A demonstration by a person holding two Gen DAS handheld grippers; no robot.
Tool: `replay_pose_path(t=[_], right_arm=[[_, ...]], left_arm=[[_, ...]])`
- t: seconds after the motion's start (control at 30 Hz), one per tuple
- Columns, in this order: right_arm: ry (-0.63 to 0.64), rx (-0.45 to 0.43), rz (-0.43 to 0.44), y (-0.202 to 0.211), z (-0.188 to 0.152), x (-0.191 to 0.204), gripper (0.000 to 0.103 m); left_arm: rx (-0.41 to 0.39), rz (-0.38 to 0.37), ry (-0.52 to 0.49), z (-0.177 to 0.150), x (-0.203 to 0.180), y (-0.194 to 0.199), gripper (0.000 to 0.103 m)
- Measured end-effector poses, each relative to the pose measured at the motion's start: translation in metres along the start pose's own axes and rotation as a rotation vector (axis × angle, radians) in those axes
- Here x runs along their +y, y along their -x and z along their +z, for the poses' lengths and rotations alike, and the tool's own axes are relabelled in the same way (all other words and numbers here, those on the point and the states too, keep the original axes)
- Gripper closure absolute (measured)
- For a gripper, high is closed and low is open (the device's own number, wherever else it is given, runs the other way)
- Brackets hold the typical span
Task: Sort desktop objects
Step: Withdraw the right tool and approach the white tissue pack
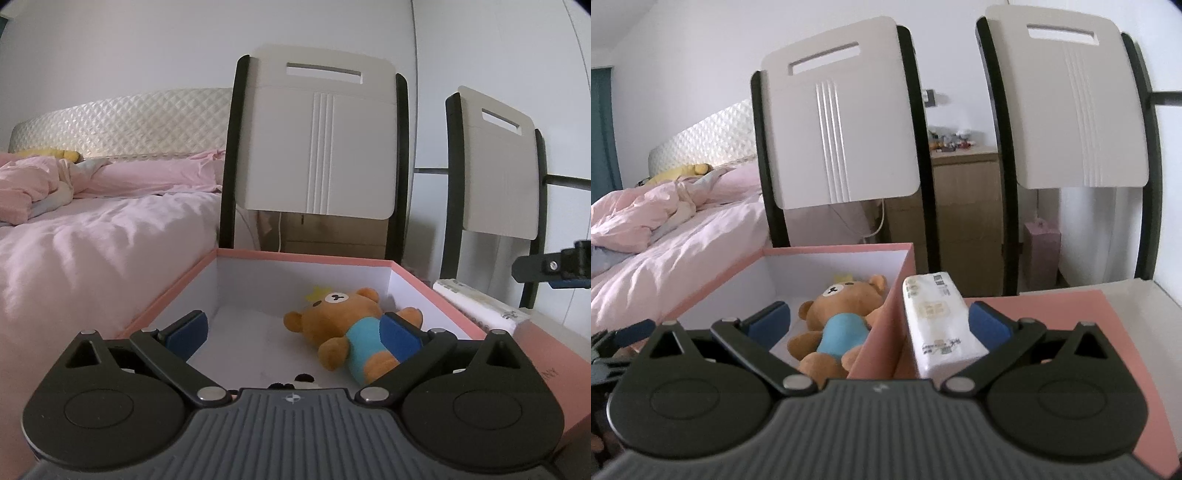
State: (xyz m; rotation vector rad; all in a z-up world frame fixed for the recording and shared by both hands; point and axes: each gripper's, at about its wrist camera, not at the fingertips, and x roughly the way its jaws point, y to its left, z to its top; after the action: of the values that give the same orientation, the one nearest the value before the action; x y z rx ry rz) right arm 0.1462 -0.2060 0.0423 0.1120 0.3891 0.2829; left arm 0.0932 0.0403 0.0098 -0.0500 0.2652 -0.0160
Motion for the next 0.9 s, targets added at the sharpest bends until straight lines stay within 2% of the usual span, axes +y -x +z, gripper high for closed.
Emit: replay_pose_path(t=[0.37,0.63,0.9], right_arm=[[0.001,-0.086,-0.048,0.014,-0.029,0.008,0.0],[0.022,-0.076,-0.045,0.015,-0.035,0.013,0.0],[0.05,-0.093,-0.093,0.02,-0.037,0.016,0.0]], left_arm=[[0.003,0.006,-0.008,0.0,-0.002,0.0,0.003],[0.004,0.013,-0.022,-0.002,-0.004,-0.002,0.003],[0.003,0.008,-0.028,-0.003,-0.005,0.0,0.003]])
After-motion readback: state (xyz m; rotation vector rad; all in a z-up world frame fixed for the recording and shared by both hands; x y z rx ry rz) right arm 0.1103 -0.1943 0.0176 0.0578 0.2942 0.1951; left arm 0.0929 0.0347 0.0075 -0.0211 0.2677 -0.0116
